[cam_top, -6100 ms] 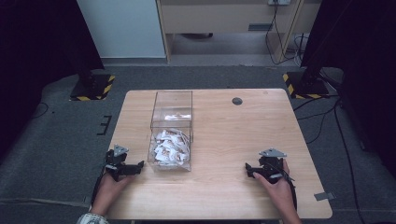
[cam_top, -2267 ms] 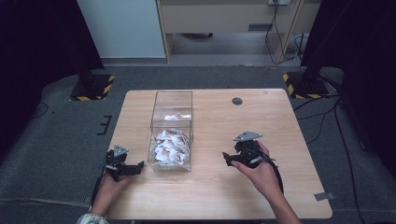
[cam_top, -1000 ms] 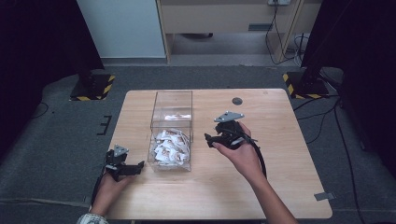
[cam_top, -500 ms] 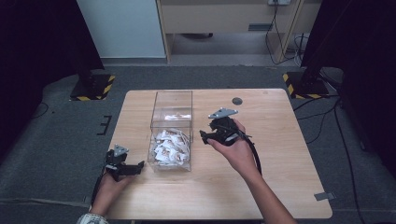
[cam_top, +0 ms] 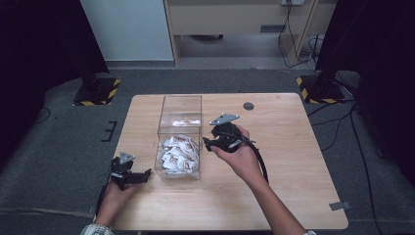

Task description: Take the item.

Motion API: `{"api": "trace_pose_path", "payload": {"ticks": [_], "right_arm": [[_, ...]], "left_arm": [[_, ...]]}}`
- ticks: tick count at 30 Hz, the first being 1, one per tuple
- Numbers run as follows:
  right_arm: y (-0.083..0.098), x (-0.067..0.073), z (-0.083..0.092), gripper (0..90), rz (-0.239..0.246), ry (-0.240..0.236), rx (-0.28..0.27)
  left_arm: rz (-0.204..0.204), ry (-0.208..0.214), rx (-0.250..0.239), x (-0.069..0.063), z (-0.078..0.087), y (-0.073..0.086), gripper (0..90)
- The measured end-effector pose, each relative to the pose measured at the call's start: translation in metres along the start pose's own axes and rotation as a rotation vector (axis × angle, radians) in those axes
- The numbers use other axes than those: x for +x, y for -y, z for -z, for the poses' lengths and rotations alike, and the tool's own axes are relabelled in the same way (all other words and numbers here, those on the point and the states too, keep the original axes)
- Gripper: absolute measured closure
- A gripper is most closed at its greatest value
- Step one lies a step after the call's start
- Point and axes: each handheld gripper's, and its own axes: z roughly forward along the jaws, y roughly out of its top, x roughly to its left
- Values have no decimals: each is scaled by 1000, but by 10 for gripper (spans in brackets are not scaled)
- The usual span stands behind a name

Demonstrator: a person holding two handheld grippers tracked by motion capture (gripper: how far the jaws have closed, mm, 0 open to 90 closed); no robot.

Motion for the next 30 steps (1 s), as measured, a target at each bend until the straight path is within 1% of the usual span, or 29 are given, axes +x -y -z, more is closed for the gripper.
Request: {"api": "trace_pose_path", "payload": {"ticks": [1, 4, 12, 14, 21, 30], "right_arm": [[-2, 3, -1, 352, 10, -3, 2], [-4, 5, -3, 361, 20, -7, 1], [-9, 11, -10, 401, 28, -26, 1], [-9, 12, -10, 406, 31, -26, 1], [-10, 22, -15, 446, 45, -52, 6], [-10, 29, -22, 484, 61, -66, 11]], "left_arm": [[0, 0, 0, 0, 0, 0, 0], [0, 0, 0, 0, 0, 0, 0], [0, 0, 0, 0, 0, 0, 0], [0, 0, 0, 0, 0, 0, 0], [0, 0, 0, 0, 0, 0, 0], [0, 0, 0, 0, 0, 0, 0]]}}
